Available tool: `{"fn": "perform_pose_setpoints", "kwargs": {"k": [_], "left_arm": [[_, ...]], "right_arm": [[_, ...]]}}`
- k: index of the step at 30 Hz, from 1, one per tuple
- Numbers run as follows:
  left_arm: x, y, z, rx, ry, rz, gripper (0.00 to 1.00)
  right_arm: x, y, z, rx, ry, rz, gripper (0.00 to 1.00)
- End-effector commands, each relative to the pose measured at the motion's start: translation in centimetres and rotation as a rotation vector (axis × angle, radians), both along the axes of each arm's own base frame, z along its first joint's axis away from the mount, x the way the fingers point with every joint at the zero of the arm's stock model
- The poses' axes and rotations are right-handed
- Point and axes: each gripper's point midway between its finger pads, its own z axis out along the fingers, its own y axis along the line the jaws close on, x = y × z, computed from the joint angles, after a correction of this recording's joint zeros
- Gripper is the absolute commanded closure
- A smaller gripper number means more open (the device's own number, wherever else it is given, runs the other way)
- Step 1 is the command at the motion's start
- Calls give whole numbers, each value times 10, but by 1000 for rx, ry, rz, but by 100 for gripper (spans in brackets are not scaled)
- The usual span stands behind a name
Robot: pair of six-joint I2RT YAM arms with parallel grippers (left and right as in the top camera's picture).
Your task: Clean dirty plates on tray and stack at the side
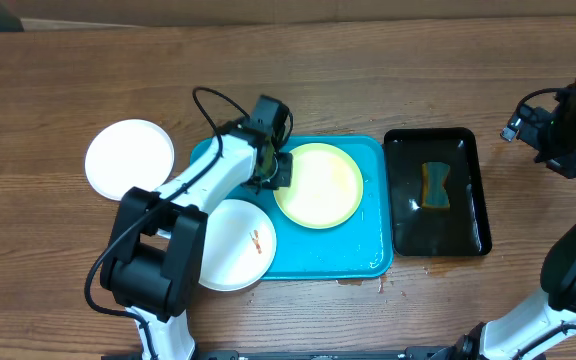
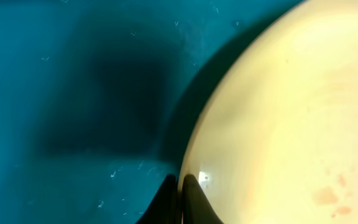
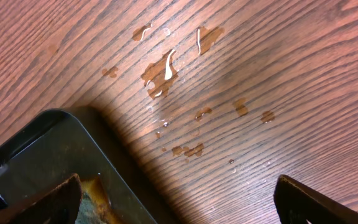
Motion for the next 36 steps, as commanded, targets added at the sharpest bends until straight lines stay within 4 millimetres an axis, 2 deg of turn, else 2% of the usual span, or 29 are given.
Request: {"fn": "perform_pose_setpoints", "kwargs": {"k": [1,7,10,15,20,23,27,30,36], "left_arm": [[29,7,29,13,-58,9,96],[46,6,78,13,-104,-5,96],[55,-1,104,-4,-145,-11,96],[64,-30,138,-38,-232,-55,96],[64,-64,152,15,-340,-88,96],[57,-94,159,45,-412,-142,96],[38,-134,171,137,-534,-209,96],[23,-151,184,259,-651,-227,96],[-14,-180,223,480,-903,-250,96]], "right_arm": [[2,-2,8,-8,-25,-8,0],[2,-2,8,-8,-25,-8,0],[2,-2,8,-8,-25,-9,0],[2,-2,8,-8,-25,-9,0],[2,-2,8,-8,-25,-8,0],[2,-2,8,-8,-25,-8,0],[2,-2,8,-8,-25,-8,0],[2,-2,8,-8,-25,-8,0],[2,-2,8,-8,-25,-9,0]]}}
